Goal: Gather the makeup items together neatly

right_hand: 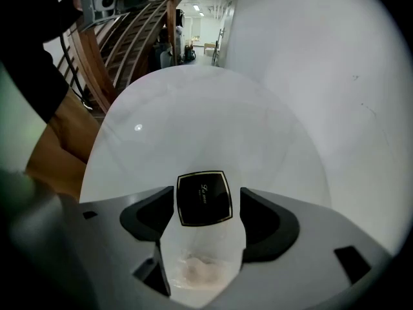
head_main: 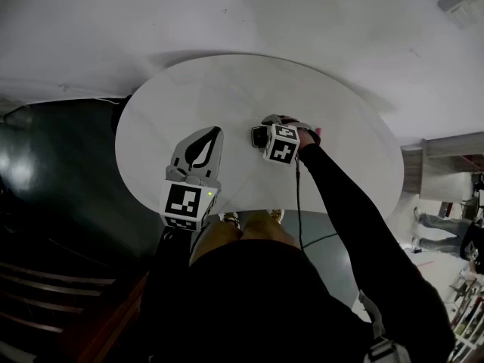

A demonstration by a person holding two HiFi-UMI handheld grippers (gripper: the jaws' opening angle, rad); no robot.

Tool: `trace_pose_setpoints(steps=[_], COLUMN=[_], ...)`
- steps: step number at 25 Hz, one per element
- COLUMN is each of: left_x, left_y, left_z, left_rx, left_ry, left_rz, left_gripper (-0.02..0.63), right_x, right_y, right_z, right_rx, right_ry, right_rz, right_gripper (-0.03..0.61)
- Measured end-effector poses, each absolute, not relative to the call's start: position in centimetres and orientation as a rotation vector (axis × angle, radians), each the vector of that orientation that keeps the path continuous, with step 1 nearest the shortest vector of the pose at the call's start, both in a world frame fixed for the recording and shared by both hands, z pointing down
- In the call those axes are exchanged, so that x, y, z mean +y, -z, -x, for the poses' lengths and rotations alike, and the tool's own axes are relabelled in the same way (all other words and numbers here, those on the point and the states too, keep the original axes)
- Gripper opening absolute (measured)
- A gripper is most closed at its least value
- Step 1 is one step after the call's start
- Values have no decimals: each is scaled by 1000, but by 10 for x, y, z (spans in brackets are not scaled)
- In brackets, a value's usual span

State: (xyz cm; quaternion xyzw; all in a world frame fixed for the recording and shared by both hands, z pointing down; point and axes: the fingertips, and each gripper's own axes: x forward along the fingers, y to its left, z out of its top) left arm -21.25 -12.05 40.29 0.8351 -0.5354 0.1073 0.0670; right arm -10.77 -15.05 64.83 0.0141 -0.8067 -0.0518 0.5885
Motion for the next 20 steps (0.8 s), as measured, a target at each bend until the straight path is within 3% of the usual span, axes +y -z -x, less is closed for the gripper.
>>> trace_pose_setpoints(steps=[17,20], left_x=[-134,-139], left_y=[-376,-373], left_z=[141,130], left_rx=[-1534,-1536], left_ry=[-313,-318], left_rz=[-2649,-2644], left_gripper=[17,17], right_x=[-187,-192], right_y=[-516,-488], right_z=[30,6], right_rx=[-2244,-2304], right_ry=[-70,-96], right_rz=[-691,-858], right_gripper=[324,259])
